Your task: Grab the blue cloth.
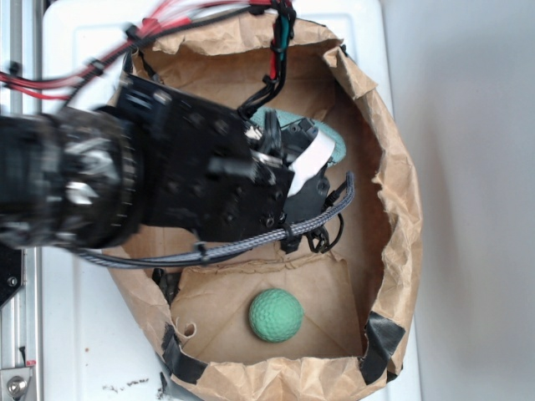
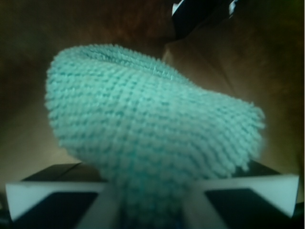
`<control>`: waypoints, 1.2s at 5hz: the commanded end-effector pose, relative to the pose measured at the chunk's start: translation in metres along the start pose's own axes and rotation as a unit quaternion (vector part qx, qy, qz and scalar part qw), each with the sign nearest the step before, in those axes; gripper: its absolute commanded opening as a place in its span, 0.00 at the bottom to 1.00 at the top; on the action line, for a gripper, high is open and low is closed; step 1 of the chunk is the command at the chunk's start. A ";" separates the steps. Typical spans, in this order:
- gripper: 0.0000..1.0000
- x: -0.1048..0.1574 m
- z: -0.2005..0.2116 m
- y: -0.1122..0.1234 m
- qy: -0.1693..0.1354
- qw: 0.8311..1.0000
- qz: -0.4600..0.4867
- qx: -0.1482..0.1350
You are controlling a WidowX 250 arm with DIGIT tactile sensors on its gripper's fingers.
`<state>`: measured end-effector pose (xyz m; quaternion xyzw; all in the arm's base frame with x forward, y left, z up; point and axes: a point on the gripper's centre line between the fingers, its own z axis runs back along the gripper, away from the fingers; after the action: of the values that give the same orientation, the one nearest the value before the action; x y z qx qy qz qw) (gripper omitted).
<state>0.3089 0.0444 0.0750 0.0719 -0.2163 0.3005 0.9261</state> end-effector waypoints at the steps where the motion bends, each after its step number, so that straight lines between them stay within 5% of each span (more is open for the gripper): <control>1: 0.00 0.027 0.067 0.010 0.009 0.999 -0.018 -0.045; 6: 0.00 0.028 0.117 0.014 0.074 0.992 -0.093 -0.045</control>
<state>0.2732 0.0276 0.1656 0.0307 -0.1151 0.2049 0.9715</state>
